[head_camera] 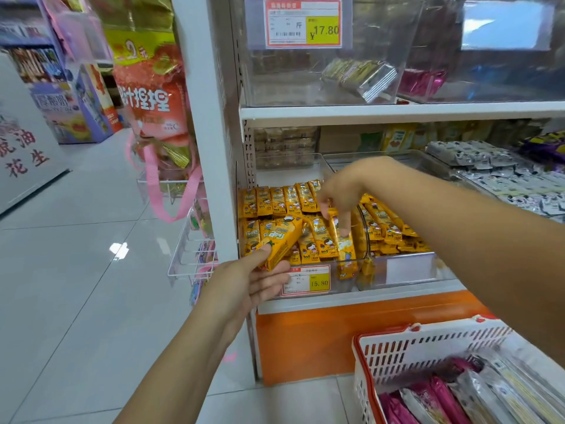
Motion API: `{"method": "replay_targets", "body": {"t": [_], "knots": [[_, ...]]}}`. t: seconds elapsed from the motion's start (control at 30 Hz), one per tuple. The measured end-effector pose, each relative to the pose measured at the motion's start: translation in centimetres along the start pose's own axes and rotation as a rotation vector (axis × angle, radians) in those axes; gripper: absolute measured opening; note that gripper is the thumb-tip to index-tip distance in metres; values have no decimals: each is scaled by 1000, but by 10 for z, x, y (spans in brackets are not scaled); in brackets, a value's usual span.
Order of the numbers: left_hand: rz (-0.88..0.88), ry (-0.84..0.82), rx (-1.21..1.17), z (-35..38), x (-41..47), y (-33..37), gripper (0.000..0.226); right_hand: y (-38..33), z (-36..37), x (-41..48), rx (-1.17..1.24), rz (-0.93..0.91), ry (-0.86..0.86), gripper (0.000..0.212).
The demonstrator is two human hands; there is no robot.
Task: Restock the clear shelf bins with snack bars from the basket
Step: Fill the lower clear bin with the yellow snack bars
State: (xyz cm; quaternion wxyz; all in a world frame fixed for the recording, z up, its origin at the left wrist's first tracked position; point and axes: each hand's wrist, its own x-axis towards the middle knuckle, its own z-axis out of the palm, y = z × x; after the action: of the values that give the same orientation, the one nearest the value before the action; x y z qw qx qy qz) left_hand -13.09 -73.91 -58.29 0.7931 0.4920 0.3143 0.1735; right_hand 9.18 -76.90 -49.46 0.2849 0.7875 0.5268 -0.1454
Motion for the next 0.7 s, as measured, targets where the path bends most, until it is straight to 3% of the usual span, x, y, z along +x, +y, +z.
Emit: {"method": "replay_targets", "body": {"t": [0.13,0.27,0.43,0.53,0.63,0.7], "knots": [[-1,3,-66,1,-1,1,18,4,-12,-21,59,-32,-26,35],[-1,10,-110,2,-1,2,16,11,-22,-48,111,16,50,33],[11,9,-136,4,-2,1,16,12,-21,-87,380,47,170,23],[15,7,-140,6,-2,1,17,1,-12,-91,481,88,375,17],[17,2,-144,8,-2,2,17,-14,0,-82,527,173,654,25],[19,0,-164,8,-2,3,18,-28,9,-71,579,208,738,27]]}}
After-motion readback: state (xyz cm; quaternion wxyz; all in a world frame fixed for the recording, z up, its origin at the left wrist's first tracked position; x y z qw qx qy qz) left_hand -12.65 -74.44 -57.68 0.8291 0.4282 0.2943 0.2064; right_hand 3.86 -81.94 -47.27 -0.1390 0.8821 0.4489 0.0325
